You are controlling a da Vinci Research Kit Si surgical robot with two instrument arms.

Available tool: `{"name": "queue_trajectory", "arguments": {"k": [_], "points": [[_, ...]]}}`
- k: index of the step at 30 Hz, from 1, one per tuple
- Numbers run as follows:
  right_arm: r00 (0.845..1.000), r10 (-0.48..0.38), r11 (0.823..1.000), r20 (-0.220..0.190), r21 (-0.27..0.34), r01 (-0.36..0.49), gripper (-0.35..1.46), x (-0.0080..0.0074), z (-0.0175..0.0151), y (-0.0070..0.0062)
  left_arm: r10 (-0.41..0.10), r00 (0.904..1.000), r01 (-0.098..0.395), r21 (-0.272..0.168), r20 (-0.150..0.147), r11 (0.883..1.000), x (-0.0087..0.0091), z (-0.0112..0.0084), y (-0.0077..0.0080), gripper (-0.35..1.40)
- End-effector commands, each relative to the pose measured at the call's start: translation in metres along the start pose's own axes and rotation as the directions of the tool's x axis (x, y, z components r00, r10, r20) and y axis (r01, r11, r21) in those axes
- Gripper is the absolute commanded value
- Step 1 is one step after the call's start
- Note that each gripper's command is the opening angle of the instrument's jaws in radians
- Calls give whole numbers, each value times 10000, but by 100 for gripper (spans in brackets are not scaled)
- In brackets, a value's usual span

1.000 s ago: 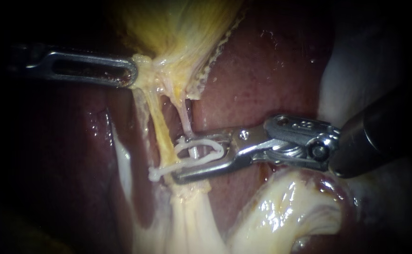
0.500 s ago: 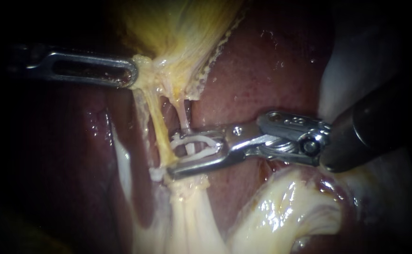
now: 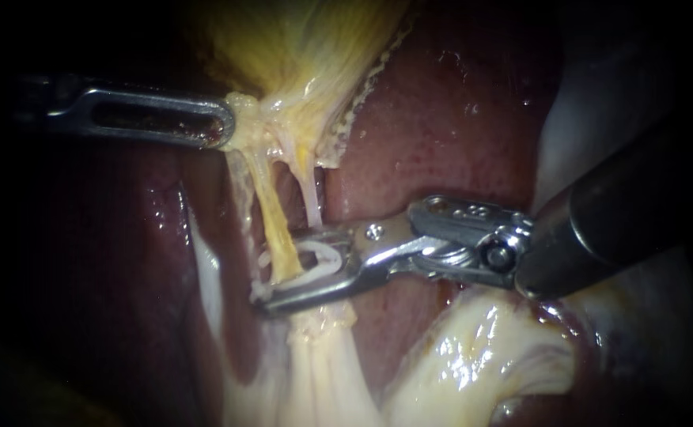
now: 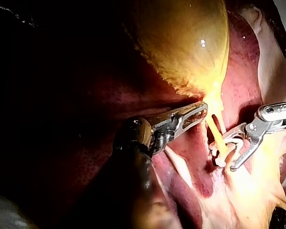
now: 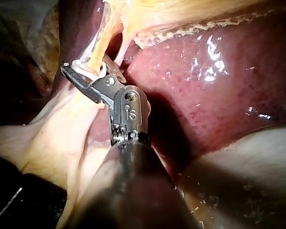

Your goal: Clipping second clip left tube

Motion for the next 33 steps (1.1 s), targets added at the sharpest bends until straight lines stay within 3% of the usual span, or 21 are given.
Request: {"name": "queue_trajectory", "arguments": {"k": [1, 7, 21, 33], "points": [[10000, -5, 10000, -55, 37, 5, 50, 2, 1, -4, -2, 10000, 2, 5, -1, 10000, 0, 0, 0, -35], [9999, 11, 9999, -152, 139, -9, 49, 9, 7, -16, -2, 10000, 2, 6, -1, 10000, 0, 0, 0, -35], [9991, 348, 9992, -229, 226, -343, 38, 17, 4, -23, -1, 10000, 1, 1, 1, 10000, 0, 1, 0, -35], [9983, 443, 9984, -376, 377, -429, 32, 26, 5, -36, 0, 10000, 0, 1, 1, 10000, 0, 0, 0, -35]]}}
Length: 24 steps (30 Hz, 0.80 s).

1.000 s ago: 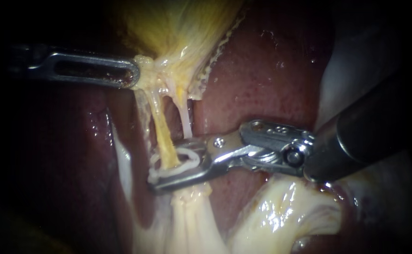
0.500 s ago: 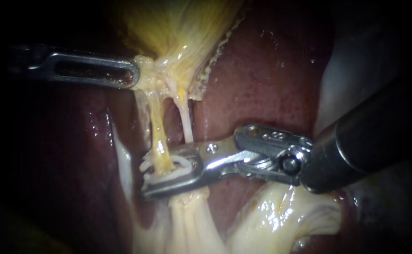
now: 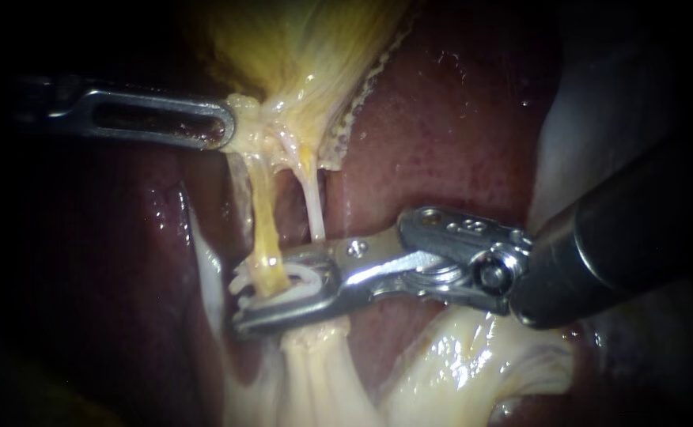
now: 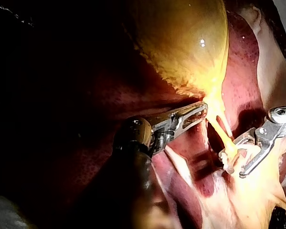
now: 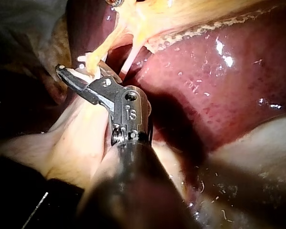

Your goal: Clipping second clip left tube

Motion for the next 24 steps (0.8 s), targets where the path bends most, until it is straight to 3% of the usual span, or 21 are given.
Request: {"name": "queue_trajectory", "arguments": {"k": [1, 8, 12, 16, 24], "points": [[10000, -9, 10000, 6, 3, 9, 31, 0, 0, 0, 2, 10000, -2, -5, 1, 10000, 0, 0, 0, -35], [9999, 165, 9999, 21, 30, -165, 12, 0, -2, -2, 0, 10000, 0, -6, 2, 10000, 0, -1, 0, -35], [9976, 693, 9976, 41, 48, -693, -35, -1, -4, -2, 0, 10000, 0, -6, 2, 10000, 0, -1, -1, -35], [9918, 1277, 9918, 50, 43, -1278, -35, -2, -3, 0, 0, 10000, 0, -7, 2, 10000, 0, 0, -1, -35], [9921, 1255, 9921, 67, 50, -1255, -35, -4, -1, 2, 0, 10000, 0, -7, 2, 10000, 0, 0, 0, -35]]}}
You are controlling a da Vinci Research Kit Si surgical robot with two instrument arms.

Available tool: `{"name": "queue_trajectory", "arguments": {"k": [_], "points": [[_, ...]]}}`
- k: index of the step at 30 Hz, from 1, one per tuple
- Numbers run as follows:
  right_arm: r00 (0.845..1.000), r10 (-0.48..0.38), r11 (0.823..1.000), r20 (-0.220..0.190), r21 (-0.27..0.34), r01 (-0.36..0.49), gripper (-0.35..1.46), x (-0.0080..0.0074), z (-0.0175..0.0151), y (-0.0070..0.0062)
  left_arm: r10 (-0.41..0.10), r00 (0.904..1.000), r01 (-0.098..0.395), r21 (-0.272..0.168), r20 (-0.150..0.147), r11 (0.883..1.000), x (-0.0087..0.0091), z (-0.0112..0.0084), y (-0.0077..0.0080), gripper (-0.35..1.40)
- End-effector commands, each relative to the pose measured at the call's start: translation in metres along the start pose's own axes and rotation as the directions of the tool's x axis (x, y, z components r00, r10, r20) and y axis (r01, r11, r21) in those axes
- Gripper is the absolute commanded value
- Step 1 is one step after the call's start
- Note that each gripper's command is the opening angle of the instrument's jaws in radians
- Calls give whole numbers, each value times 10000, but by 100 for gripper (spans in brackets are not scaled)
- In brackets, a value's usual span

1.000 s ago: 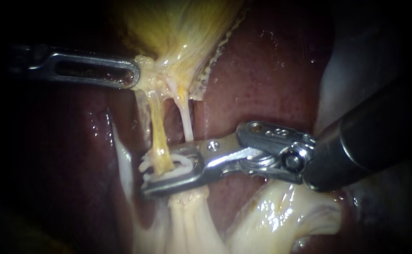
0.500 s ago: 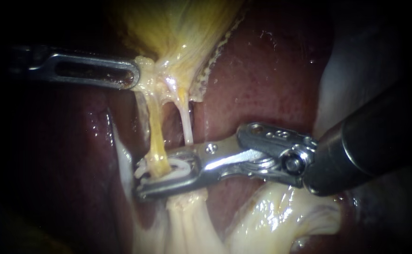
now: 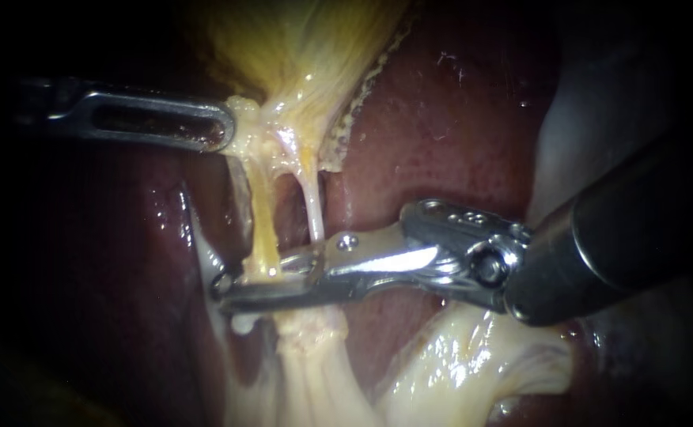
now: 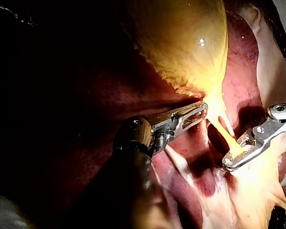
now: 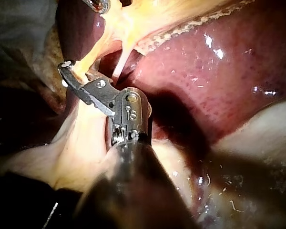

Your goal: Clipping second clip left tube

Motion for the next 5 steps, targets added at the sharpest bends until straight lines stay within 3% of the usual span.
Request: {"name": "queue_trajectory", "arguments": {"k": [1, 5], "points": [[10000, -14, 10000, 3, 2, 14, -35, 0, 0, 1, -3, 10000, 3, -3, 2, 10000, 0, 0, 0, -35], [10000, -19, 10000, 7, 5, 19, -35, -1, 0, 1, -4, 10000, 4, -4, 3, 10000, 0, 0, 0, -35]]}}
